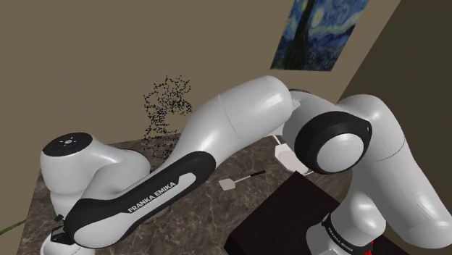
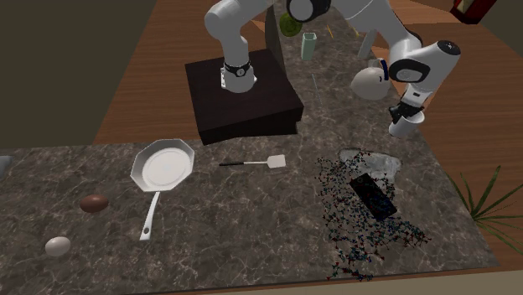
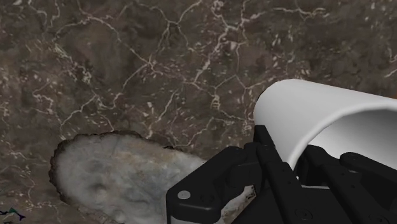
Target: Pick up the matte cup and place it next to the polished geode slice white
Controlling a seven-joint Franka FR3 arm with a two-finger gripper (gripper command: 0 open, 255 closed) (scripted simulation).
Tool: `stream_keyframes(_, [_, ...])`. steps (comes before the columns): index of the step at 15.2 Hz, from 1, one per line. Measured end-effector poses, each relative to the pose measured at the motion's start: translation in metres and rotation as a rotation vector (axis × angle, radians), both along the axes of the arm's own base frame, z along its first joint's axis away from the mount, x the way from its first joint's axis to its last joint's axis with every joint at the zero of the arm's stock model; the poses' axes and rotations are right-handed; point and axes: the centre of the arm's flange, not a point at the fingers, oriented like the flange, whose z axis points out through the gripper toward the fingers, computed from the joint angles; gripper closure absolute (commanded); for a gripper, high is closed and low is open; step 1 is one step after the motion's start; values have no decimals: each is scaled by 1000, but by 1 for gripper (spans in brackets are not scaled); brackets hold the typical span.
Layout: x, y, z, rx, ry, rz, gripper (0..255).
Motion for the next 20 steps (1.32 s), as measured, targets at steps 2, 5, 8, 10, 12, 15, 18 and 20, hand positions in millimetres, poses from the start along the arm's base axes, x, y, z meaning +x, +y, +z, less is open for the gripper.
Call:
stream_keyframes(2, [0, 0, -11, 0, 0, 0, 255])
stream_keyframes(5, [0, 1, -25, 0, 0, 0, 255])
stream_keyframes(8, [1, 1, -33, 0, 0, 0, 255])
stream_keyframes(10, [1, 1, -34, 0, 0, 0, 255])
stream_keyframes(12, [1, 1, -34, 0, 0, 0, 255])
stream_keyframes(15, [1, 1, -33, 1, -1, 0, 0])
stream_keyframes(18, [1, 1, -33, 1, -1, 0, 0])
stream_keyframes(20, [0, 0, -28, 0, 0, 0, 0])
